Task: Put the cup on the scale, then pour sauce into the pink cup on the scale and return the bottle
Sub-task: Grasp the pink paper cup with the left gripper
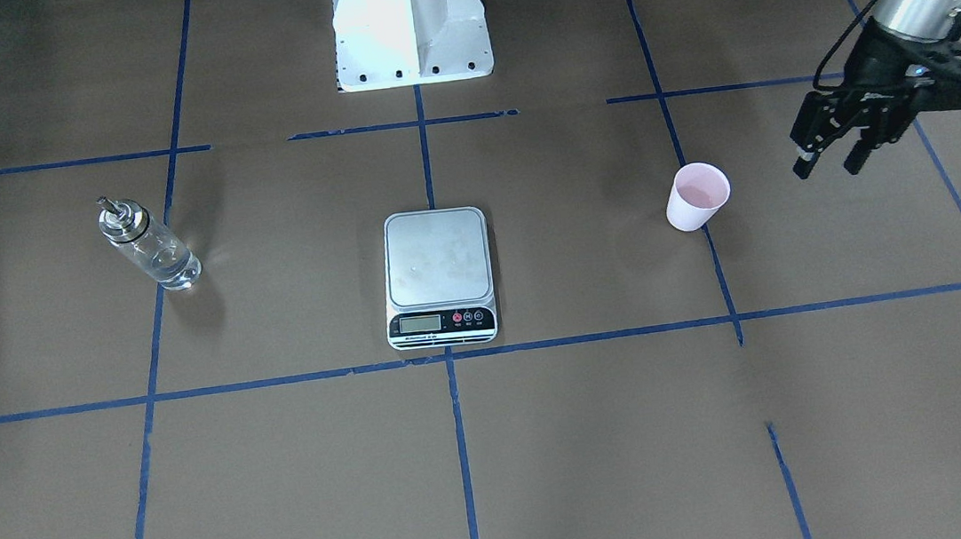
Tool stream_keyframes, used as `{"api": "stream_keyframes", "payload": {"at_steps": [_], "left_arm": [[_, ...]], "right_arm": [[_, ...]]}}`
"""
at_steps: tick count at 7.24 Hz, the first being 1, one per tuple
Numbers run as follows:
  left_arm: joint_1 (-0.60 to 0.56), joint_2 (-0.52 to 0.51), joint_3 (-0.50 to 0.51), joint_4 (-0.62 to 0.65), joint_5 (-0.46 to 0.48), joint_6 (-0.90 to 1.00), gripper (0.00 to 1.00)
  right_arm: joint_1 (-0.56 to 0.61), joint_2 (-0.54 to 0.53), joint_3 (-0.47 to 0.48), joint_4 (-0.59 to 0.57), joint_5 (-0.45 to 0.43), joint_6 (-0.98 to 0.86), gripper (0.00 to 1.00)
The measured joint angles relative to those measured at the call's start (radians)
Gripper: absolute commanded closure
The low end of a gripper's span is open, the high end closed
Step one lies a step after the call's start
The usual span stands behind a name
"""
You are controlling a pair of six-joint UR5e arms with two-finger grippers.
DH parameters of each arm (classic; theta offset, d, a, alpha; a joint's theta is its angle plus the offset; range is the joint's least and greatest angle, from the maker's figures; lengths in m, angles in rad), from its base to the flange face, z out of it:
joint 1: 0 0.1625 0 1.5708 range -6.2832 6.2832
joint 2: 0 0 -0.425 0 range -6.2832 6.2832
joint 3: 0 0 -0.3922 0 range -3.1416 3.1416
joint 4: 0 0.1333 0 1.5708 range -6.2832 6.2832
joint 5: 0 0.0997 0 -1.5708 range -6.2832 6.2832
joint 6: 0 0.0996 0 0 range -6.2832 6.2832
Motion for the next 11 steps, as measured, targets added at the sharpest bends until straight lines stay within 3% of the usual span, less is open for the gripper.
{"api": "stream_keyframes", "payload": {"at_steps": [4,7,8,11], "left_arm": [[0.159,0.001,0.014,0.000,0.038,-0.050,0.48],[0.185,0.000,0.035,0.001,0.060,-0.049,0.90],[0.186,-0.001,0.039,0.002,0.062,-0.049,1.00],[0.188,-0.023,0.039,0.022,0.061,-0.049,1.00]], "right_arm": [[0.000,0.000,0.007,0.000,0.001,0.001,0.00],[0.001,-0.001,0.010,0.000,0.002,0.001,0.00],[0.001,-0.002,0.009,0.000,0.001,0.001,0.00],[0.002,-0.002,0.009,0.000,0.001,0.001,0.00]]}}
